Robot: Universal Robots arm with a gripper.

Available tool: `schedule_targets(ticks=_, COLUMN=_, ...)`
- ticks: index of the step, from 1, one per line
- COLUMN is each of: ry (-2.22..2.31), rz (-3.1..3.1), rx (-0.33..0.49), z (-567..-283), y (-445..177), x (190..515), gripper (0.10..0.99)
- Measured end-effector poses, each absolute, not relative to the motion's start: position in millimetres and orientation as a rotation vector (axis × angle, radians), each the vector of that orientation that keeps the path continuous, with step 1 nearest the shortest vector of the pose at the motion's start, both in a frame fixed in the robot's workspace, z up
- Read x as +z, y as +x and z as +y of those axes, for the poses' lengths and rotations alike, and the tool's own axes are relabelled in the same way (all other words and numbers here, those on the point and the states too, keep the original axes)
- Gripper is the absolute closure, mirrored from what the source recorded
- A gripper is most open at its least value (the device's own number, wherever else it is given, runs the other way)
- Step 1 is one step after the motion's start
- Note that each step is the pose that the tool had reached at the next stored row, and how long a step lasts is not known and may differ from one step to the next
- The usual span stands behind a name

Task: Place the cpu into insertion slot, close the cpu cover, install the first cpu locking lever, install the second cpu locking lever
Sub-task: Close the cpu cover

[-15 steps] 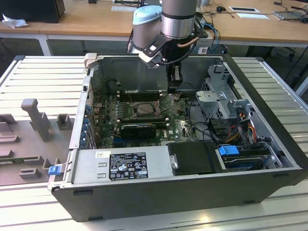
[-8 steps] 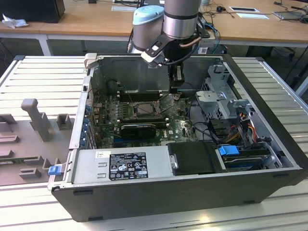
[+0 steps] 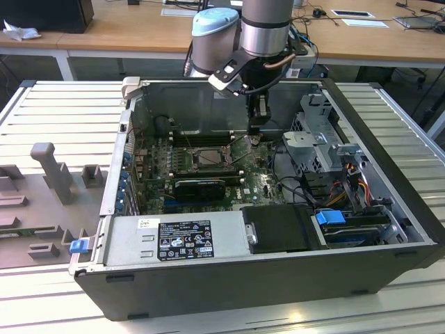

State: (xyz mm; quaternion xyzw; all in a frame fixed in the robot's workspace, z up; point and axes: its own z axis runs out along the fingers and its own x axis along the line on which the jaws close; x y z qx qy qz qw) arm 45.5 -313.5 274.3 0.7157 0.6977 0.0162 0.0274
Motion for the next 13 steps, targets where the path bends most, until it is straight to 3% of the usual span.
schedule_targets(ticks=13, ry=2.21, rz=2.155, rx=0.049, z=-313.5, y=53.8, x=274.3, gripper=0.98)
